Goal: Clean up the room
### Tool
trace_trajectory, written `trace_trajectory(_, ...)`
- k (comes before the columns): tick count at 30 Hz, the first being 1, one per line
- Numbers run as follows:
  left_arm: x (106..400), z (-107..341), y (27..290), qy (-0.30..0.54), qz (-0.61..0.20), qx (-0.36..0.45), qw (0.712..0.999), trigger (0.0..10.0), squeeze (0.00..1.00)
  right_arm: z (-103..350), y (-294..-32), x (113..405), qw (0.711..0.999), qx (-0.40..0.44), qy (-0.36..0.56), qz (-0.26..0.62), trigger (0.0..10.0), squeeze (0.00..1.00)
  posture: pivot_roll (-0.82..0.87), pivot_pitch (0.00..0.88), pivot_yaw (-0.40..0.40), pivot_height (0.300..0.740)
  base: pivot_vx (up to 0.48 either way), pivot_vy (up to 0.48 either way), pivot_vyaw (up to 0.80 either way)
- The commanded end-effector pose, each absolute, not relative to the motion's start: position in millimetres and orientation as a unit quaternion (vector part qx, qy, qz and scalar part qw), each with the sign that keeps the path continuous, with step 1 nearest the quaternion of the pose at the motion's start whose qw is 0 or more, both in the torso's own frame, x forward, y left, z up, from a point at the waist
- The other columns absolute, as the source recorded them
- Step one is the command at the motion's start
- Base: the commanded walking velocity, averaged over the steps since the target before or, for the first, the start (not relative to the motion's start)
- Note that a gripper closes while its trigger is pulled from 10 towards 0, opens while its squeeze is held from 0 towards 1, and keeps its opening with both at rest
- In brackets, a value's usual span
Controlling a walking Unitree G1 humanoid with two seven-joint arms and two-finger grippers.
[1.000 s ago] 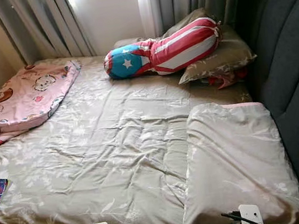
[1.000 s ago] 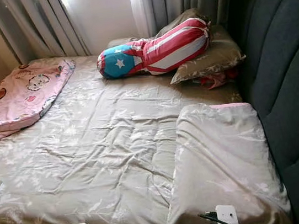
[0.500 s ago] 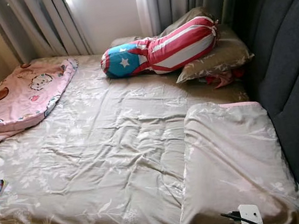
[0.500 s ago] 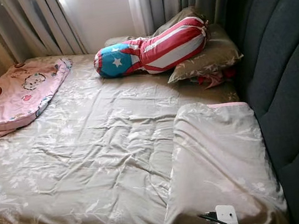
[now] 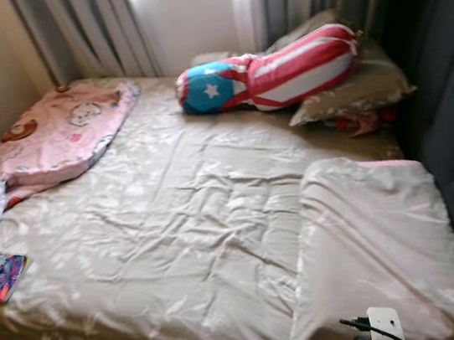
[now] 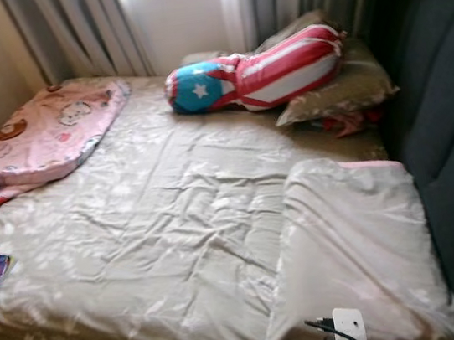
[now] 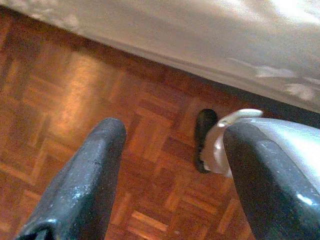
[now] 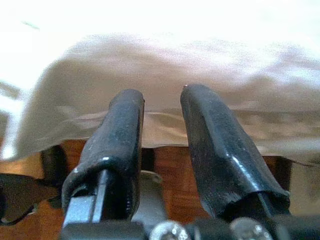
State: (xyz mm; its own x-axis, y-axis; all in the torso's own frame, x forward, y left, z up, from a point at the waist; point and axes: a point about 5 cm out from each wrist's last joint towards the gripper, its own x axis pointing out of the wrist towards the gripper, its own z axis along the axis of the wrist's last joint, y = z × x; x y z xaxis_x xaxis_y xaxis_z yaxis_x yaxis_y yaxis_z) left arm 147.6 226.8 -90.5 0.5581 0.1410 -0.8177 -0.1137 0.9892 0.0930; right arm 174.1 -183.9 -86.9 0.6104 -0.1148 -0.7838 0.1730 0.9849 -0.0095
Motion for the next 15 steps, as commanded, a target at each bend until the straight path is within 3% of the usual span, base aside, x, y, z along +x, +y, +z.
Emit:
trace_trajectory(1, 142.1, -91.4, 231.0, 0.467, 0.076, 0.014, 0.881, 10.0, 0.00, -87.5, -183.5, 173.2, 0.895, 0.037, 0.438, -0.083, 10.0, 0.00, 0.02, 0.000, 0.005, 0.740, 0.000, 0.382, 0.00)
trace_trajectory(15, 150.8, -89.5, 226.1, 0.462, 0.070, 0.019, 0.884, 10.0, 0.00, -88.0, -183.4, 172.3, 0.893, 0.040, 0.440, -0.083, 10.0, 0.00, 0.01, 0.000, 0.008, 0.740, 0.000, 0.382, 0.00)
